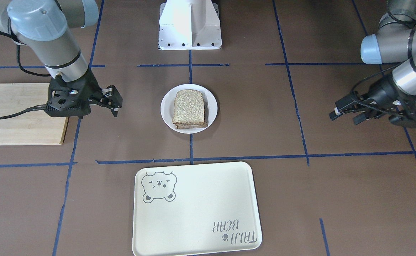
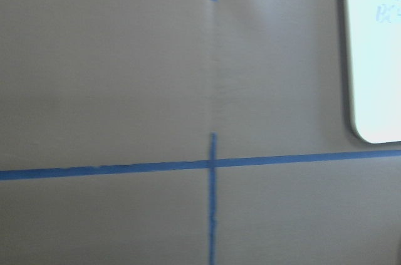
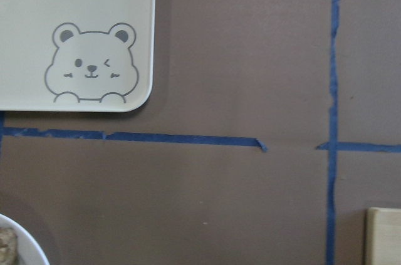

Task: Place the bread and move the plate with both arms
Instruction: 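Raise the right gripper away from the plate while the left gripper approaches the plate rim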

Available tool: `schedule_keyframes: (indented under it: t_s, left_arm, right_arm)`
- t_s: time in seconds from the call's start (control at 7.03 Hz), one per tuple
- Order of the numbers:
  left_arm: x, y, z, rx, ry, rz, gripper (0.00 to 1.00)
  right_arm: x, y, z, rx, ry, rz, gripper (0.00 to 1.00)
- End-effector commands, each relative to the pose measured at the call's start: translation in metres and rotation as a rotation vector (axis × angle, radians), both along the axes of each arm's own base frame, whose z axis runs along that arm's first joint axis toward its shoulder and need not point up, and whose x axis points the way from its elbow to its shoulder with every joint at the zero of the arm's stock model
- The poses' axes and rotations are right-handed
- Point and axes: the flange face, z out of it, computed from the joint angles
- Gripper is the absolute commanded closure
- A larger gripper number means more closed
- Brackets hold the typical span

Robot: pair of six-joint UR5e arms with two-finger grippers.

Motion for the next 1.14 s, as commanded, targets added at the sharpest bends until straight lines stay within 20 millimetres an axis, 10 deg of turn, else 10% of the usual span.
schedule_keyframes:
  t_s: [0.0,0.43,1.0]
  left_arm:
    - [0.076,0.014,-0.042,-0.043,0.066,-0.049,0.0]
    - [0.195,0.066,-0.083,-0.012,0.084,-0.021,0.0]
    - [0.246,0.099,-0.102,-0.042,0.11,0.002,0.25]
  right_arm:
    - [0.059,-0.007,0.024,0.074,0.105,-0.138,0.0]
    - [0.125,-0.003,0.083,0.0,-0.004,-0.131,0.0]
    - [0.141,-0.002,0.1,-0.01,-0.052,-0.117,0.0]
